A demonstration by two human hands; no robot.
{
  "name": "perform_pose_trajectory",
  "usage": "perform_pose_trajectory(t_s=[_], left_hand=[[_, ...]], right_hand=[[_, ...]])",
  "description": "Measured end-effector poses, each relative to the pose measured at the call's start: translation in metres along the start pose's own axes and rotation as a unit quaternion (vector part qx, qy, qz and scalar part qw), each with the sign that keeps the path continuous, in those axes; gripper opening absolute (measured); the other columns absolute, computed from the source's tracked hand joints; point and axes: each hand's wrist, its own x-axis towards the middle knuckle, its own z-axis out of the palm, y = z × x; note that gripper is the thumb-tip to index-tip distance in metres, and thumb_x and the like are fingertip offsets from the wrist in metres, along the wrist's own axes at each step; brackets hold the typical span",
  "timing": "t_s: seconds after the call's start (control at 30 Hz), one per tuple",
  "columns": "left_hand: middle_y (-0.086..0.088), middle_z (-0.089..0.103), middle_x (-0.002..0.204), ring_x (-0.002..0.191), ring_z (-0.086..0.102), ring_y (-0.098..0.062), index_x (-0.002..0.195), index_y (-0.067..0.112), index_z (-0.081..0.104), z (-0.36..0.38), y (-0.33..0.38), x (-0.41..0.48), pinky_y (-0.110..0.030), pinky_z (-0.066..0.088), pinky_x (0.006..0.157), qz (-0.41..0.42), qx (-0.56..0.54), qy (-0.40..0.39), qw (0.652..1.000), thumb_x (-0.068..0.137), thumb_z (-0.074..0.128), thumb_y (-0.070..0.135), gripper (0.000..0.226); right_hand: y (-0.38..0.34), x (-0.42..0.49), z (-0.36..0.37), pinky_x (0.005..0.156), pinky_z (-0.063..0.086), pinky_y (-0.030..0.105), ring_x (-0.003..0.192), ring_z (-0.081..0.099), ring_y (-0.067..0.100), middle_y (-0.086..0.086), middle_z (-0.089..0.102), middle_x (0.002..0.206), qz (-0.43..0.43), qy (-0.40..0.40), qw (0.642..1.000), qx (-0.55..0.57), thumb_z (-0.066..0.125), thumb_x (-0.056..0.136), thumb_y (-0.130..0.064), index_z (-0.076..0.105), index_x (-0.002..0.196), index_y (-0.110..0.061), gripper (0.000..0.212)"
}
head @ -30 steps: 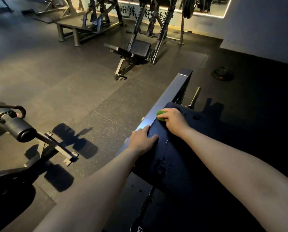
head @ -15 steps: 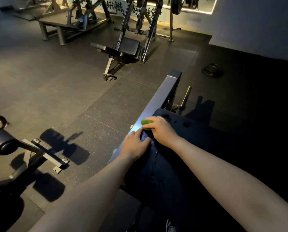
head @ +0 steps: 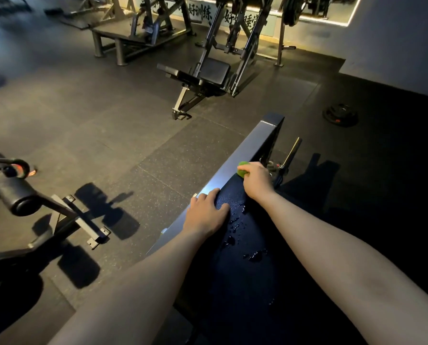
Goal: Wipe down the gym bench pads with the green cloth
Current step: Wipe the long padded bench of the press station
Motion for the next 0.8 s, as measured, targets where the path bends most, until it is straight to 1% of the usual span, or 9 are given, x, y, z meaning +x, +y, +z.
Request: perform_pose_trajectory(t_s=[0.07, 0.17, 0.27, 0.33, 0.4, 0.5, 0.57, 0.67, 0.8], left_hand=[[-0.006, 0.048, 0.143, 0.135, 0.033, -0.03, 0.15, 0.033, 0.038, 0.002, 0.0, -0.001, -0.046, 0.034, 0.112, 0.004, 0.0, 0.006, 1.0, 0.093, 0.045, 0.049, 0.059], [-0.004, 0.048, 0.141, 0.135, 0.034, -0.029, 0.149, 0.035, 0.037, 0.001, 0.002, 0.0, -0.047, 0.036, 0.109, 0.002, 0.005, 0.009, 1.0, 0.093, 0.043, 0.05, 0.058], [-0.003, 0.052, 0.134, 0.134, 0.035, -0.03, 0.142, 0.037, 0.044, 0.002, 0.0, -0.002, -0.046, 0.036, 0.106, 0.01, 0.008, 0.015, 1.0, 0.094, 0.042, 0.05, 0.05], [-0.002, 0.054, 0.129, 0.13, 0.039, -0.029, 0.142, 0.039, 0.044, 0.002, 0.0, -0.004, -0.046, 0.037, 0.104, 0.021, 0.016, 0.026, 0.999, 0.094, 0.041, 0.049, 0.049], [-0.001, 0.052, 0.133, 0.129, 0.039, -0.028, 0.148, 0.042, 0.037, 0.002, 0.001, -0.005, -0.047, 0.035, 0.106, 0.026, 0.025, 0.032, 0.999, 0.095, 0.042, 0.05, 0.054], [-0.001, 0.05, 0.138, 0.131, 0.036, -0.027, 0.151, 0.044, 0.032, 0.001, 0.002, -0.005, -0.048, 0.032, 0.11, 0.028, 0.035, 0.026, 0.999, 0.096, 0.04, 0.051, 0.056], [-0.001, 0.05, 0.136, 0.13, 0.037, -0.027, 0.151, 0.045, 0.031, 0.0, 0.001, -0.007, -0.048, 0.032, 0.109, 0.034, 0.037, 0.025, 0.998, 0.097, 0.039, 0.051, 0.056], [-0.002, 0.051, 0.135, 0.13, 0.037, -0.028, 0.152, 0.046, 0.029, 0.001, 0.001, -0.008, -0.047, 0.032, 0.109, 0.037, 0.048, 0.028, 0.998, 0.097, 0.038, 0.051, 0.056], [-0.001, 0.048, 0.143, 0.134, 0.035, -0.03, 0.152, 0.044, 0.031, 0.0, 0.007, -0.002, -0.049, 0.028, 0.111, 0.022, 0.043, 0.016, 0.999, 0.096, 0.04, 0.046, 0.057]], right_hand=[[-0.006, -0.013, 0.0, 0.099, 0.038, 0.025, 0.116, 0.056, 0.031, 0.008, 0.061, 0.132, -0.026, -0.002, 0.999, -0.032, 0.049, 0.084, 0.007, 0.074, 0.113, -0.014, 0.044], [-0.019, -0.04, 0.005, 0.097, 0.039, 0.028, 0.112, 0.054, 0.031, 0.002, 0.062, 0.131, -0.105, -0.032, 0.992, -0.069, 0.05, 0.085, 0.001, 0.074, 0.114, -0.02, 0.043], [-0.022, -0.058, 0.006, 0.099, 0.043, 0.031, 0.113, 0.051, 0.023, -0.008, 0.061, 0.131, -0.16, -0.075, 0.982, -0.073, 0.047, 0.087, -0.005, 0.072, 0.118, -0.029, 0.046], [-0.014, -0.058, 0.003, 0.098, 0.045, 0.033, 0.113, 0.051, 0.024, -0.008, 0.061, 0.131, -0.18, -0.071, 0.979, -0.067, 0.047, 0.089, -0.003, 0.072, 0.117, -0.028, 0.045], [-0.004, -0.048, -0.001, 0.098, 0.044, 0.035, 0.113, 0.05, 0.029, -0.002, 0.061, 0.13, -0.163, -0.038, 0.984, -0.065, 0.049, 0.09, -0.001, 0.074, 0.112, -0.021, 0.04], [0.007, -0.03, -0.008, 0.096, 0.039, 0.032, 0.11, 0.05, 0.036, 0.01, 0.061, 0.126, -0.088, 0.018, 0.993, -0.07, 0.052, 0.087, 0.003, 0.076, 0.106, -0.014, 0.035], [0.014, -0.02, -0.015, 0.094, 0.038, 0.032, 0.109, 0.05, 0.038, 0.012, 0.058, 0.127, -0.026, 0.029, 0.995, -0.097, 0.048, 0.084, 0.004, 0.074, 0.111, -0.015, 0.042], [0.019, -0.015, -0.021, 0.096, 0.039, 0.032, 0.112, 0.051, 0.039, 0.013, 0.053, 0.132, 0.048, 0.013, 0.992, -0.115, 0.045, 0.083, 0.001, 0.067, 0.124, -0.021, 0.051], [0.006, -0.014, -0.011, 0.096, 0.039, 0.03, 0.111, 0.054, 0.038, 0.012, 0.053, 0.13, 0.008, -0.009, 0.996, -0.086, 0.047, 0.082, 0.005, 0.068, 0.12, -0.017, 0.049]])
